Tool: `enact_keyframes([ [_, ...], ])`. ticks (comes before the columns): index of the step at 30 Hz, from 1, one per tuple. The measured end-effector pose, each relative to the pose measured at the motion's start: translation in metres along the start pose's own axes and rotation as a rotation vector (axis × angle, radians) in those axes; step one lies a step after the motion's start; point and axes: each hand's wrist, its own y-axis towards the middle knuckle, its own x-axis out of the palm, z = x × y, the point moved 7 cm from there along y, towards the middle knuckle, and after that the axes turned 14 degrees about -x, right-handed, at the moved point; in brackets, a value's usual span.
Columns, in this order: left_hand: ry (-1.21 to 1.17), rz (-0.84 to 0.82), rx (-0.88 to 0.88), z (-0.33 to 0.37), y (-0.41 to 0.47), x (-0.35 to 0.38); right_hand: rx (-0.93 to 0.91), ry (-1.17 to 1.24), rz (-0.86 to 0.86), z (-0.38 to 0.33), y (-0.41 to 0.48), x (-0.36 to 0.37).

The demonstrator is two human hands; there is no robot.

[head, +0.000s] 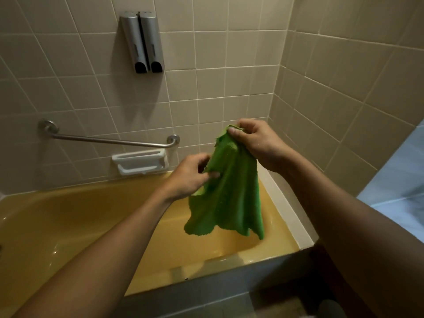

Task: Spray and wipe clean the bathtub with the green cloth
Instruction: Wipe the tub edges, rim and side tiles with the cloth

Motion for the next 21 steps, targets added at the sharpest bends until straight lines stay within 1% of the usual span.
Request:
enact_keyframes([
  [1, 0.069, 0.003, -0.027, -0.013, 0.000, 0.006, 0.015, 0.002, 0.046, 0.002, 0.001, -0.007],
  [2, 0.088, 0.011, -0.060, -0.024, 0.000, 0.009, 0.035, -0.015, 0.072, 0.005, 0.000, -0.014],
  [4, 0.064, 0.083, -0.115, -0.043, 0.000, 0.005, 0.089, -0.078, 0.064, 0.014, -0.003, -0.026],
  [6, 0.062, 0.156, -0.107, -0.045, -0.001, -0.006, 0.146, -0.131, 0.003, 0.026, -0.009, -0.033],
  [8, 0.092, 0.207, -0.086, -0.040, -0.003, -0.016, 0.178, -0.189, -0.096, 0.032, -0.017, -0.034],
  [10, 0.127, 0.210, -0.047, -0.030, -0.005, -0.024, 0.173, -0.273, -0.177, 0.038, -0.021, -0.034],
  [11, 0.152, 0.195, -0.031, -0.026, -0.007, -0.026, 0.159, -0.278, -0.185, 0.040, -0.021, -0.036],
  [12, 0.173, 0.174, -0.021, -0.025, -0.009, -0.027, 0.143, -0.245, -0.165, 0.042, -0.021, -0.039],
  [14, 0.200, 0.145, -0.024, -0.027, -0.013, -0.029, 0.131, -0.086, -0.106, 0.045, -0.018, -0.043],
  [15, 0.210, 0.138, -0.033, -0.029, -0.015, -0.030, 0.143, -0.012, -0.088, 0.044, -0.018, -0.044],
  [17, 0.232, 0.147, -0.028, -0.029, -0.017, -0.036, 0.197, 0.044, -0.082, 0.043, -0.020, -0.041],
  [19, 0.236, 0.196, 0.004, -0.020, -0.017, -0.046, 0.268, 0.059, -0.136, 0.041, -0.020, -0.033],
  [21, 0.234, 0.239, 0.032, -0.009, -0.015, -0.056, 0.352, 0.017, -0.277, 0.036, -0.019, -0.024],
])
